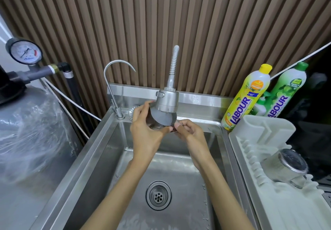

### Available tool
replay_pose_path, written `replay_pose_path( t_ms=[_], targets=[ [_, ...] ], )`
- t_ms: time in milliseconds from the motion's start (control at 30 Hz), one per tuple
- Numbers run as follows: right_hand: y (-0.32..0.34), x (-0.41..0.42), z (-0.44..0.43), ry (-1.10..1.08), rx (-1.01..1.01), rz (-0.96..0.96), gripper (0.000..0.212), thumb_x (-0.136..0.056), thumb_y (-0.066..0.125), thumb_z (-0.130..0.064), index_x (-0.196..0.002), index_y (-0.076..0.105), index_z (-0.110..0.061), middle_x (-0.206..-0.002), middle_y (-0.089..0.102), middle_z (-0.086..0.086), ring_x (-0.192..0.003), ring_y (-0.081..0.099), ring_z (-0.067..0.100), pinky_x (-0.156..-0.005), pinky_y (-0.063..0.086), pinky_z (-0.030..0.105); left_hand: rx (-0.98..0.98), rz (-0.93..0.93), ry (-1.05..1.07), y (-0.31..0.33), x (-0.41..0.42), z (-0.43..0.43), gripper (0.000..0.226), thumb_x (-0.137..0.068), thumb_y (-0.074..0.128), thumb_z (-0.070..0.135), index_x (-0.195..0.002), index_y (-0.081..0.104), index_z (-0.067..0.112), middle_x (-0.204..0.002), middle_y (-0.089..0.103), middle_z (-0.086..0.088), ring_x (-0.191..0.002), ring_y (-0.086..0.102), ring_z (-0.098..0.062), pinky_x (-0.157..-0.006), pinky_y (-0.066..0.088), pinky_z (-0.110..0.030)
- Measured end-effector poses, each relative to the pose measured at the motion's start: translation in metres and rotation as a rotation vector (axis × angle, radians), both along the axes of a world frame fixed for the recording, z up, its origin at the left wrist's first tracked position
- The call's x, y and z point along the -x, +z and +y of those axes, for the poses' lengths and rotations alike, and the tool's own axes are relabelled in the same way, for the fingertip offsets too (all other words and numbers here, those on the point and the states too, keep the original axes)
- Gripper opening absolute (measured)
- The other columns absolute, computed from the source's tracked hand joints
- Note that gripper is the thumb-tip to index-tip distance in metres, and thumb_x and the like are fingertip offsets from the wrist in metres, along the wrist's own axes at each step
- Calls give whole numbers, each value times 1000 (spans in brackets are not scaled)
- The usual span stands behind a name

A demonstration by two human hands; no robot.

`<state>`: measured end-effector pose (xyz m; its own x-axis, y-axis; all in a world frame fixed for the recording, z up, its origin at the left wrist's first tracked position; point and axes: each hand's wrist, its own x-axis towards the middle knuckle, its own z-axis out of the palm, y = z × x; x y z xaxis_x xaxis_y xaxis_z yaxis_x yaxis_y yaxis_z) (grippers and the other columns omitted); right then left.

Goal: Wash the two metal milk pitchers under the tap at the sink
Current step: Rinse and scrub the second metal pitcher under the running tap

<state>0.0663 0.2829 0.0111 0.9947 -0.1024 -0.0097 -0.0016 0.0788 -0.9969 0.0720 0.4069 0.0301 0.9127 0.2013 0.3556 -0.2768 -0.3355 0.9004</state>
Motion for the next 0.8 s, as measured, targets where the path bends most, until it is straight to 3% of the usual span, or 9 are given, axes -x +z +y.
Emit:
replay_pose_path(
  t_ms=[33, 100, 233, 333, 400, 467, 600, 700, 800],
  targets=[
    [-1, 1, 2, 13, -38, -8, 13, -91, 56, -11, -80, 60, -6, -88, 67, 10, -89, 63, 17, -94, 50, 32, -55, -16, 39, 2, 3, 2, 81, -51, 91, 17, -124, 57, 17, -108, 48, 5, -96, 48, -5, -81, 37, 0],
    [0, 4, 5, 29, -71, -17, 14, -91, 55, -12, -83, 61, -3, -79, 67, 9, -80, 65, 20, -85, 55, 31, -141, -24, 106, 5, 9, 6, 78, -52, 90, 29, -123, 58, 19, -102, 44, 5, -96, 47, -8, -83, 37, -4],
    [11, 12, 5, 17, -3, 17, 17, -91, 57, -16, -87, 65, -1, -74, 71, 10, -68, 70, 16, -64, 57, 25, -199, 63, 159, 7, 15, 9, 90, -43, 74, 73, -115, 62, 21, -92, 40, 4, -93, 52, -19, -85, 47, -29],
    [16, 13, -1, -80, 153, 52, 14, -88, 62, -19, -79, 67, -9, -77, 73, 13, -71, 73, 27, -67, 60, 40, -152, 202, 89, 7, 16, 10, 85, -35, 64, 84, -98, 65, 27, -88, 51, 4, -86, 56, -15, -79, 46, -24],
    [20, 13, -7, -155, 369, 25, 20, -84, 66, -31, -69, 63, -16, -72, 73, 10, -69, 72, 28, -71, 58, 48, -49, 276, -9, 4, 14, 9, 59, -45, 73, 72, -85, 68, 28, -86, 65, 6, -82, 65, -10, -75, 50, -16],
    [28, 14, -14, -205, 596, -12, 27, -81, 66, -39, -68, 62, -16, -71, 73, 5, -71, 70, 25, -73, 56, 45, 59, 361, -107, -2, 12, 7, 39, -58, 83, 48, -86, 72, 23, -81, 73, 9, -78, 68, 0, -65, 46, -3],
    [45, 22, -18, -292, 862, -99, 23, -85, 63, -36, -78, 63, -14, -77, 69, 3, -79, 62, 22, -67, 43, 30, 310, 447, -290, -10, 4, -3, 37, -65, 83, 17, -100, 72, 16, -92, 75, 5, -85, 68, 0, -63, 43, -1],
    [43, 21, -19, -326, 842, -131, 18, -86, 64, -29, -76, 57, -16, -75, 63, 2, -73, 57, 21, -64, 37, 27, 389, 411, -359, -10, -9, -11, 47, -62, 82, 1, -105, 67, 10, -102, 73, -4, -97, 67, -14, -73, 48, -9],
    [31, 11, -19, -301, 561, -155, 18, -85, 65, -15, -71, 53, -18, -93, 68, -5, -86, 65, 24, -79, 53, 35, 370, 277, -297, -7, -19, -16, 59, -46, 86, 3, -99, 62, 16, -104, 70, -10, -98, 65, -20, -83, 51, -23]
  ],
)
